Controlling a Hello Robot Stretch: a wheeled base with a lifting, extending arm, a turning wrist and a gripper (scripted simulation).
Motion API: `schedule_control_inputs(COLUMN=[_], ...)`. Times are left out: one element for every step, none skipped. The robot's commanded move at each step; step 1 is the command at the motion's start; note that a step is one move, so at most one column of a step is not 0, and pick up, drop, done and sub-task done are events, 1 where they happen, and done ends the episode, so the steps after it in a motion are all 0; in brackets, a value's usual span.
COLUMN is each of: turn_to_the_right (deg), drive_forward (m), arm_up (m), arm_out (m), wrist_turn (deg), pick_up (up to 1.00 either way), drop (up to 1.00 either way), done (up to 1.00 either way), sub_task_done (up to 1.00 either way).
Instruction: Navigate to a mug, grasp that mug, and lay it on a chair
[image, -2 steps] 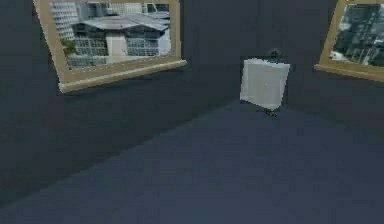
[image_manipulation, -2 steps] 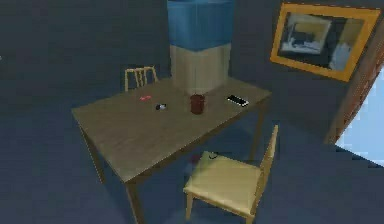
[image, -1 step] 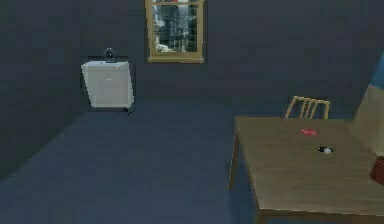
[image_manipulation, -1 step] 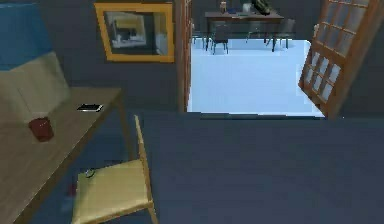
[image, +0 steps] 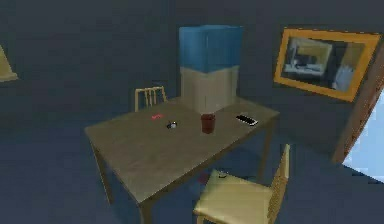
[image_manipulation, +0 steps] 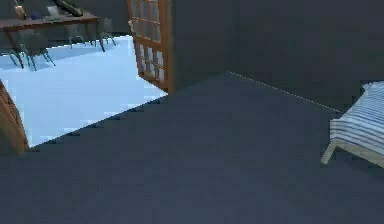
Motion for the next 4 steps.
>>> schedule_control_inputs(turn_to_the_right=[45.0,3.0,33.0,0.0], drive_forward=[0.0,0.0,0.0,0.5], arm_up=[0.0,0.0,0.0,0.0], arm_out=[0.0,0.0,0.0,0.0], wrist_turn=[0.0,0.0,0.0,0.0], pick_up=[0.0,0.0,0.0,0.0], drop=[0.0,0.0,0.0,0.0], done=[0.0,0.0,0.0,0.0], sub_task_done=[0.0,0.0,0.0,0.0])
